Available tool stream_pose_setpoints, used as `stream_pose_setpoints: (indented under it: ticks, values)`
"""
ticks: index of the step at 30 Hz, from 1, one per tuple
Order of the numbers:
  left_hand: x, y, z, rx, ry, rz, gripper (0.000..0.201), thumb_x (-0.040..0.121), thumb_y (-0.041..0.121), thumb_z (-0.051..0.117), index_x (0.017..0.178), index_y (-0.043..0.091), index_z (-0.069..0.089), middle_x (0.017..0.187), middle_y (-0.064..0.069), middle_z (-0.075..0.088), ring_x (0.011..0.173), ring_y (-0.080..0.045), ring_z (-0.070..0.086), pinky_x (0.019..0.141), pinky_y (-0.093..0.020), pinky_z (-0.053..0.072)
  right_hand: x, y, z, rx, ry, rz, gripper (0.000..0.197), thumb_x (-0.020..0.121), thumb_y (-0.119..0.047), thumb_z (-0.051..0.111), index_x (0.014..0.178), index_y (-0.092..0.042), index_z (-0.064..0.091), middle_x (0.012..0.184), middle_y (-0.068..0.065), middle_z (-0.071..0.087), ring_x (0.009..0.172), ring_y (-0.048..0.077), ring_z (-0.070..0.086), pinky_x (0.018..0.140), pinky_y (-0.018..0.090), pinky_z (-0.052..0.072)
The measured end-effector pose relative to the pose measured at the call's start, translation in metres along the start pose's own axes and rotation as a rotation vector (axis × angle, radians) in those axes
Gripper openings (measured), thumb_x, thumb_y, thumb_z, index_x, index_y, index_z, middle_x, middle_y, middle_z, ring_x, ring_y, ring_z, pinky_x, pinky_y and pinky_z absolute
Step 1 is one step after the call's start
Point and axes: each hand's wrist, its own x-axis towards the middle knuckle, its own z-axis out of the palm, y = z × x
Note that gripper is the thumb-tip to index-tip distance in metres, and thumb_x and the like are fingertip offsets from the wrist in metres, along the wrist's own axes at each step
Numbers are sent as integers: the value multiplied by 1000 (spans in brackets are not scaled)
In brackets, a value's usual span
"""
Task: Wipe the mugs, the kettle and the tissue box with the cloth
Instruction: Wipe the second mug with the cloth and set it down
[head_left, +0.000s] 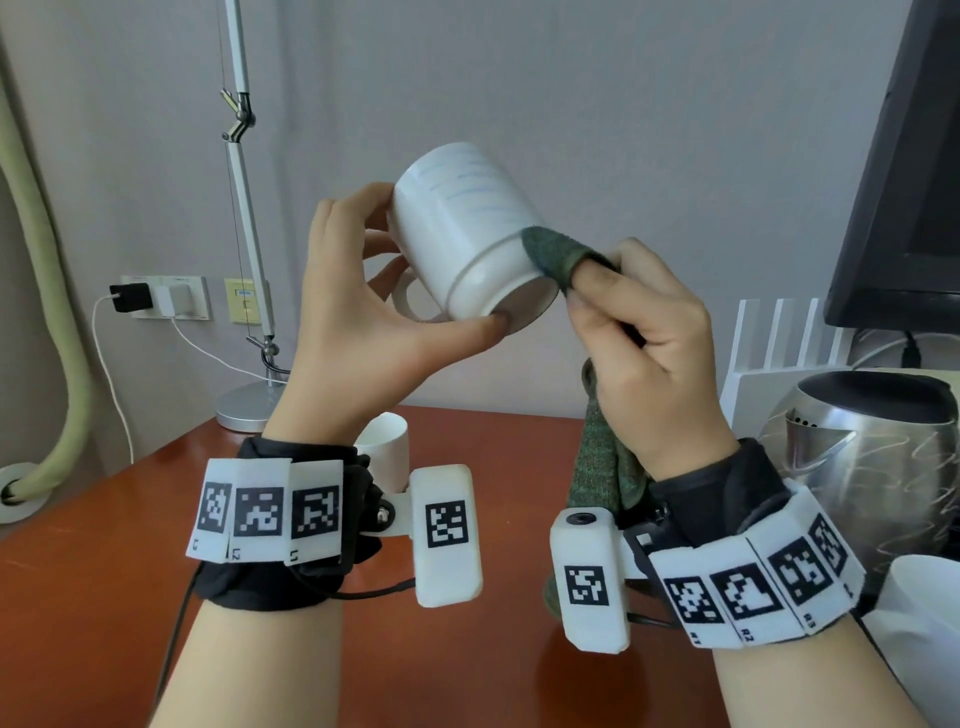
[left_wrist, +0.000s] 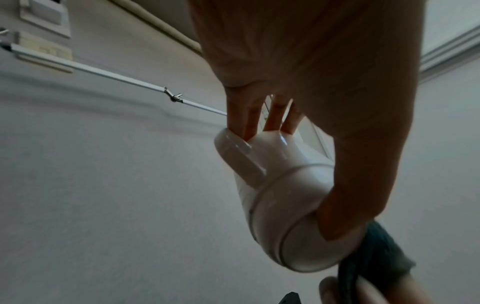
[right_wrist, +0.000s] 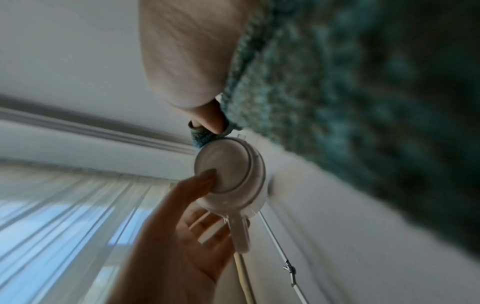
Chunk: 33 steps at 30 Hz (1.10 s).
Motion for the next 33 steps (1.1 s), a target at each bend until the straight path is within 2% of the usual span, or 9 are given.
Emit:
stream_pose_setpoints:
  ticks: [5,9,13,16,20,24,27,30,33]
  values:
    - [-2,-1,0,-175,-58,-113,82,47,39,86,120,32,50,130,-6,54,116,-10,57,98,-35,52,1,-4,-1,453,102,350,32,84,-3,55,83,-26,78,77,7,54,74,13,48,67,21,37]
    - [-2,-1,2,-327,-45,-172,86,49,33,85,127,16,52,126,-14,58,112,-16,61,82,-32,54,2,-5,-4,583,140,512,22,81,0,55,94,-7,70,65,-11,65,60,1,57,59,12,43]
    - [0,0,4,-433,-38,-194,73,54,31,83,120,19,52,116,-2,56,116,-34,58,69,-37,54,1,-6,-3,589,106,519,21,76,-6,56,93,-5,67,63,-11,64,61,1,58,59,12,43]
    - [2,1,2,-449,-52,-208,75,54,30,82,121,15,51,114,-3,53,113,-38,58,63,-33,54,0,-7,0,547,117,487,18,77,-5,58,83,-1,75,66,-5,61,66,4,55,62,14,44]
    - [3,3,-2,-403,-81,-231,79,53,32,83,123,14,52,115,-3,56,106,-27,61,66,-33,54,0,-6,2,352,61,313,13,86,-3,53,85,7,61,71,19,44,76,16,43,69,24,35]
    - [7,3,-2,-458,-124,-299,78,55,34,81,122,6,54,112,-11,60,86,-27,63,75,-41,50,-1,-3,5,76,33,72,21,94,-2,48,86,-14,63,74,-14,39,67,-2,41,65,15,33]
    - [9,6,-1,-490,-120,-363,76,55,35,79,119,1,57,107,-12,62,86,-22,65,81,-43,51,-3,4,7,-103,29,-39,20,96,-7,44,101,-12,63,84,-13,39,71,4,43,65,20,35]
    - [8,7,4,-540,-120,-426,51,57,37,75,96,8,61,80,-3,64,83,-22,63,78,-35,50,-7,11,9,-196,18,-91,24,96,-5,44,107,-5,66,88,-6,40,70,11,43,61,26,37]
    - [7,6,11,-621,-29,-535,64,51,41,76,105,9,60,83,0,64,84,-23,63,74,-30,54,-10,16,12,-212,-5,-108,22,96,-7,44,108,-12,62,89,-5,41,69,14,45,56,31,38]
